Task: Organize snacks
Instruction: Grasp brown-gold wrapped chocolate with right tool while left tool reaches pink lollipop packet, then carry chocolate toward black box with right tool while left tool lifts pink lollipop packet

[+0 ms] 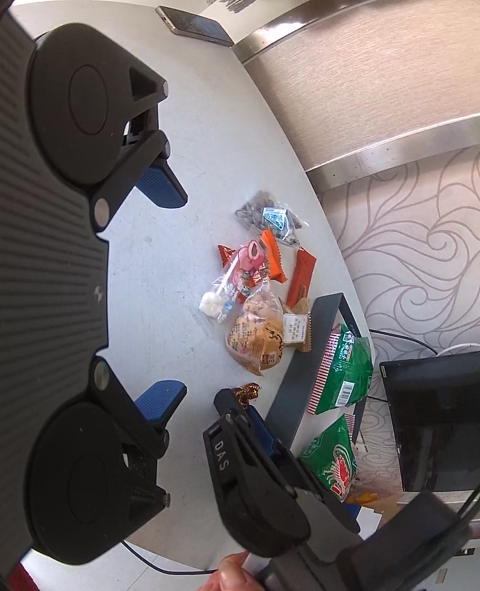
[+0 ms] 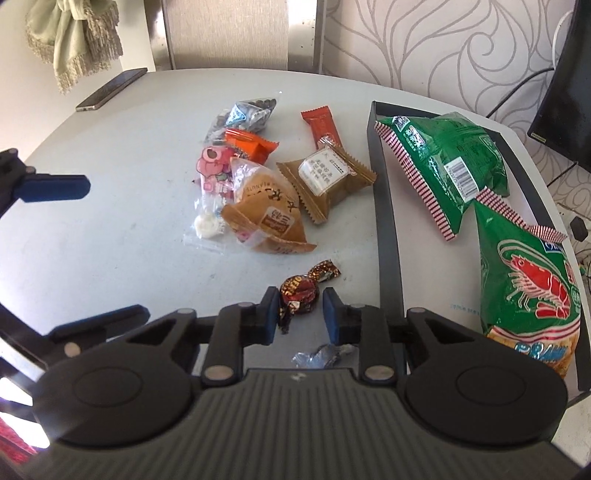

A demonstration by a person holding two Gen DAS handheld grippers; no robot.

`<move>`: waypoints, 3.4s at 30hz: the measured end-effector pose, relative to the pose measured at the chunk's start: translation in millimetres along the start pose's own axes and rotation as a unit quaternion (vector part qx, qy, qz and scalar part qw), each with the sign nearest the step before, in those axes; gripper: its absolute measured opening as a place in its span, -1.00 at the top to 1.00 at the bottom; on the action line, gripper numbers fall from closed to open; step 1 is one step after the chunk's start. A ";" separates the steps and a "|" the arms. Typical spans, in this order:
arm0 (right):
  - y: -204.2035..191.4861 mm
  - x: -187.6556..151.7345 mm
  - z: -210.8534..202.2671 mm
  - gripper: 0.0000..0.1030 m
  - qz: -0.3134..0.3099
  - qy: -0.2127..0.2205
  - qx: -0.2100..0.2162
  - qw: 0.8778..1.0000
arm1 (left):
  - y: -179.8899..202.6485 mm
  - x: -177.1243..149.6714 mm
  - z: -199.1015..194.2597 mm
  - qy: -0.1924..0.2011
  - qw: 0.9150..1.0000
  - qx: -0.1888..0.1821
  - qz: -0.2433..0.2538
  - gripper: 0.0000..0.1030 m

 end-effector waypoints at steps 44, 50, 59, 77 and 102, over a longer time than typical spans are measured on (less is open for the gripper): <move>-4.1 19.6 -67.4 0.51 0.023 0.065 0.064 0.996 | -11.0 19.9 51.7 0.012 0.996 -0.036 -0.080 0.45; -13.9 23.6 -66.0 0.51 0.018 0.067 0.071 0.995 | -22.7 20.7 42.6 0.019 0.997 -0.019 -0.075 0.50; -21.0 30.6 -76.7 0.51 0.009 0.078 0.071 0.994 | -34.1 26.1 36.9 0.027 0.998 0.001 -0.061 0.51; -12.5 34.0 -97.2 0.51 0.013 0.104 0.051 0.993 | -25.8 57.0 32.8 0.048 0.998 0.003 -0.044 0.52; 26.1 58.2 -115.7 0.51 0.006 0.139 0.026 0.990 | 23.9 83.5 38.1 0.054 0.998 -0.020 0.008 0.52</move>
Point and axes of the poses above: each gripper's, at about its wrist camera, not at the fingertips, and z roughly the way its jaws point, y to its right, x to its top, the point moved 8 cm from there along z, roughly the way its jaws point, and after that the axes turned 7 degrees about -z, right-handed, at the moved point
